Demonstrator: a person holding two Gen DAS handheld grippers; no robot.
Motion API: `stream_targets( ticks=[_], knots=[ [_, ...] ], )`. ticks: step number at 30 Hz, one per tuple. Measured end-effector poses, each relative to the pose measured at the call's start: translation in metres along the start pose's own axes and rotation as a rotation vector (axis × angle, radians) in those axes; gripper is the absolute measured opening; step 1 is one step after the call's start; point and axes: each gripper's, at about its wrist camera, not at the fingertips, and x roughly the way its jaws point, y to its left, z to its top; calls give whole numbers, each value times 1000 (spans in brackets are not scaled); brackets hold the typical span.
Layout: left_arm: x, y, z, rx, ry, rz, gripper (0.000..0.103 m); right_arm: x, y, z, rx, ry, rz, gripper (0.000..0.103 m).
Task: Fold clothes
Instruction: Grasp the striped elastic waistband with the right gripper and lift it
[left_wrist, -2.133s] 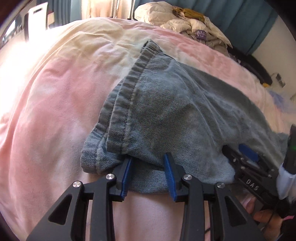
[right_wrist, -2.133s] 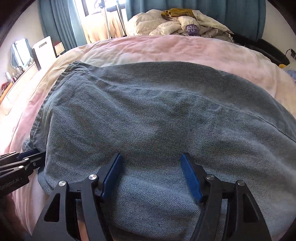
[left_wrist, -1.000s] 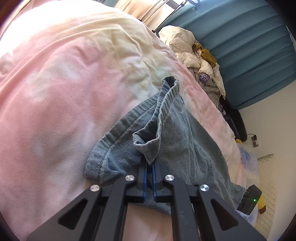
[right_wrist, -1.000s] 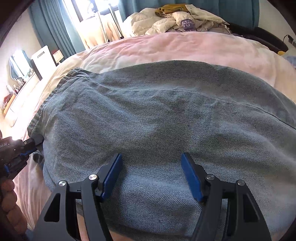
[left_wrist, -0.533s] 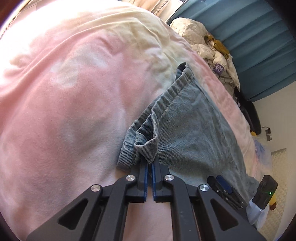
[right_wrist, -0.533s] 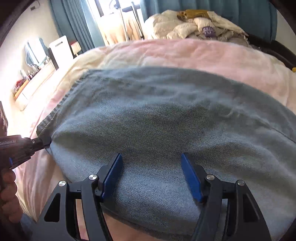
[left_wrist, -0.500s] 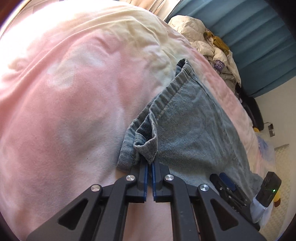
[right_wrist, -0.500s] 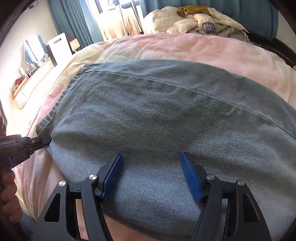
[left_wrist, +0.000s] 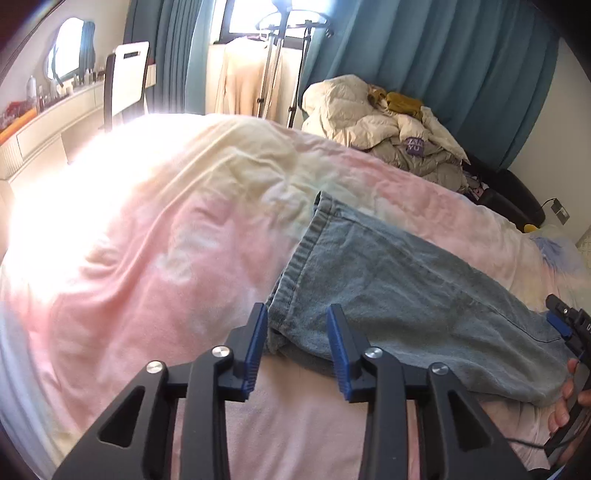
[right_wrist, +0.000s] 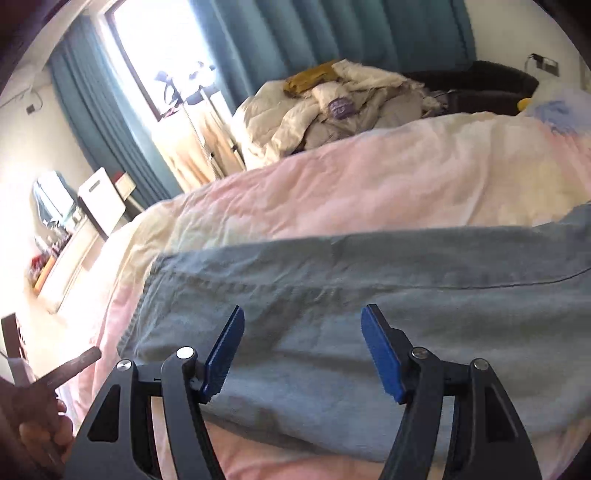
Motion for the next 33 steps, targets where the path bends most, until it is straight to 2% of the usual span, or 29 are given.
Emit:
stream_targets(
  ticks=[1, 4, 7, 9, 14, 15, 18, 21, 23, 26, 29, 31, 33],
  knots=[
    [-10, -4, 0, 14, -33, -1, 45, -27, -20, -1, 28, -40, -1, 67],
    [-18, -25, -5, 70, -71, -28, 47, -93, -82, 5, 91, -171, -24, 67],
    [-12, -45, -12, 109, -63, -78, 47, -143, -159, 8, 124, -263, -164, 67],
    [-2, -64, -16, 117, -46, -118, 47, -170, -218, 6, 201, -273, -274, 67],
    [36, -90, -18, 134, 12, -156, 47, -225, -370, -19, 593, -315, -380, 67],
    [44, -94, -18, 140, 21, -155, 47, -232, -396, -27, 677, -323, -381, 67],
    [55, -107, -28, 171, 30, -132, 47, -240, -455, -56, 910, -341, -292, 67],
    [64, -114, -32, 206, 40, -116, 47, -229, -492, -81, 1101, -360, -112, 68],
    [69, -116, -33, 211, 46, -121, 47, -215, -505, -82, 1143, -370, -35, 71],
    [77, -119, -35, 215, 58, -123, 47, -195, -517, -72, 1133, -375, -20, 77],
    [87, -121, -38, 222, 86, -105, 47, -167, -530, -64, 1151, -343, 10, 78],
    [93, -123, -40, 226, 104, -93, 47, -159, -531, -60, 1150, -342, -26, 78],
    [97, -123, -39, 235, 100, -82, 47, -160, -524, -51, 1110, -353, -102, 73]
  ],
)
